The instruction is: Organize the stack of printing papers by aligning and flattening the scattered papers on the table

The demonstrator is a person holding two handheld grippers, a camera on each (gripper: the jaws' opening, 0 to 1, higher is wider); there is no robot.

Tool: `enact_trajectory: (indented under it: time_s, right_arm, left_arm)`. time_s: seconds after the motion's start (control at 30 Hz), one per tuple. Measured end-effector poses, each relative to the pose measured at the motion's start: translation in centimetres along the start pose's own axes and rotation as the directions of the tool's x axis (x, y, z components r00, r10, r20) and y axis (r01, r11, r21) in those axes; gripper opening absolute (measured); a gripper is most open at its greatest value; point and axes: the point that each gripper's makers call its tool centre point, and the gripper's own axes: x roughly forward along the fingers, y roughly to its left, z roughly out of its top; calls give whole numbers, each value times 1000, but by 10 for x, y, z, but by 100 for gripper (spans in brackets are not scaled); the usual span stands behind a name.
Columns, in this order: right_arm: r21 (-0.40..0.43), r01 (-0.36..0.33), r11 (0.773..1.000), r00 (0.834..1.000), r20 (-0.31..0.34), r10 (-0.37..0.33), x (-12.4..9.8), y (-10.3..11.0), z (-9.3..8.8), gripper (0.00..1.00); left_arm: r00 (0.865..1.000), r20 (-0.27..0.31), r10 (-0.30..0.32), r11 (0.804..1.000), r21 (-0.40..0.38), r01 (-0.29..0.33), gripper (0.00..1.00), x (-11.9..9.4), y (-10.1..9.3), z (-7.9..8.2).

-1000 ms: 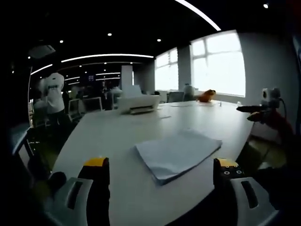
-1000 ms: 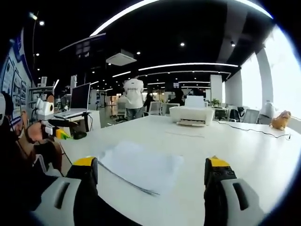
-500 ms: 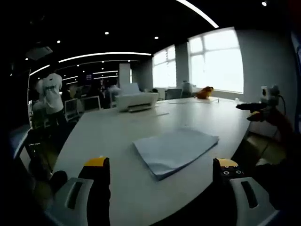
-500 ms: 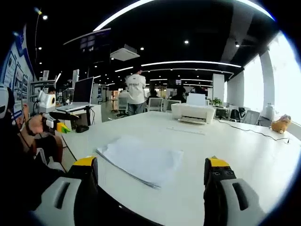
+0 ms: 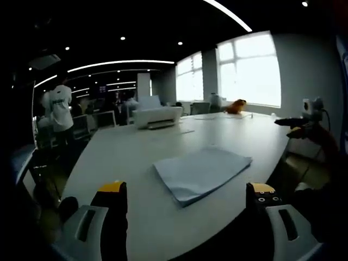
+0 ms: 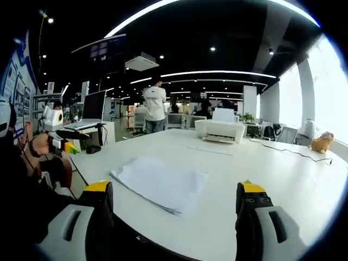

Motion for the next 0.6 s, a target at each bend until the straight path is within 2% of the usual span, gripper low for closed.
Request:
enact_trajectory:
  time_s: [0.6]
  right_arm:
    - [-21, -13, 1000, 1000, -13, 13, 0, 8, -2, 89]
  left_arm:
    - [1000, 1, -15, 1000, 5, 15, 92, -3, -6, 1]
